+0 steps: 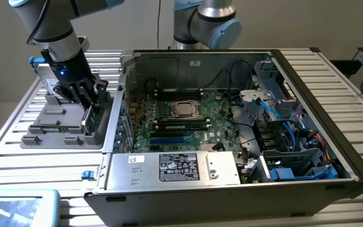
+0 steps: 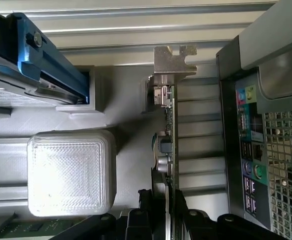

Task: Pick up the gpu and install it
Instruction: 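Pick up the gpu and move the gpu toward the slot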

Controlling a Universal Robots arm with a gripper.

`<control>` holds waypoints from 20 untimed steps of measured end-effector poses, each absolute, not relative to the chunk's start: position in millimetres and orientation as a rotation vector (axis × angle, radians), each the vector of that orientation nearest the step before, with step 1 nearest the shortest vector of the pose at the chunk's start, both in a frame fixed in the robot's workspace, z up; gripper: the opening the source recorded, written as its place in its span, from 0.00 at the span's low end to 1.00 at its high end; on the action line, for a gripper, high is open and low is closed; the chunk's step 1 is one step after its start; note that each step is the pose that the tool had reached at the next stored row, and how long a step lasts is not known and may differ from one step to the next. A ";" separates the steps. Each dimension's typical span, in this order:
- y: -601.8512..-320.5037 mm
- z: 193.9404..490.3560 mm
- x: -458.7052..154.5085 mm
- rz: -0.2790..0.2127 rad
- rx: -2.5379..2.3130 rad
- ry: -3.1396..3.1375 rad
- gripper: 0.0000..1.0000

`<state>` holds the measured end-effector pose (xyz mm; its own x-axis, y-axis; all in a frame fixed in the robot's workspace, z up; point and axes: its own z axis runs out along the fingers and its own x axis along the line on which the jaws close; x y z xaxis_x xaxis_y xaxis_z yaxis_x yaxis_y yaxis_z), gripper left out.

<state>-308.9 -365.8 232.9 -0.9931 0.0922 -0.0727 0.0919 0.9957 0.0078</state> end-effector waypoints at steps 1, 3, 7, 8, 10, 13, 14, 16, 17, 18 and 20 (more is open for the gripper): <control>-365.8 237.0 -309.0 0.007 0.142 3.065 0.29; -365.8 243.1 -309.0 0.007 0.142 3.066 0.29; -365.8 245.1 -308.9 0.007 0.142 3.066 0.29; -365.8 245.6 -308.9 0.006 0.142 3.067 0.29; -365.8 247.0 -309.0 0.005 0.142 3.069 0.29; -365.8 247.3 -309.0 0.003 0.142 3.074 0.29; -365.8 247.2 -308.9 0.002 0.142 3.074 0.29; -365.8 247.1 -308.5 -0.004 0.142 3.076 0.29; -365.8 247.1 -308.0 -0.011 0.141 3.076 0.29; -365.8 246.8 -307.5 -0.016 0.140 3.077 0.29; -365.8 246.1 -306.8 -0.024 0.138 3.081 0.29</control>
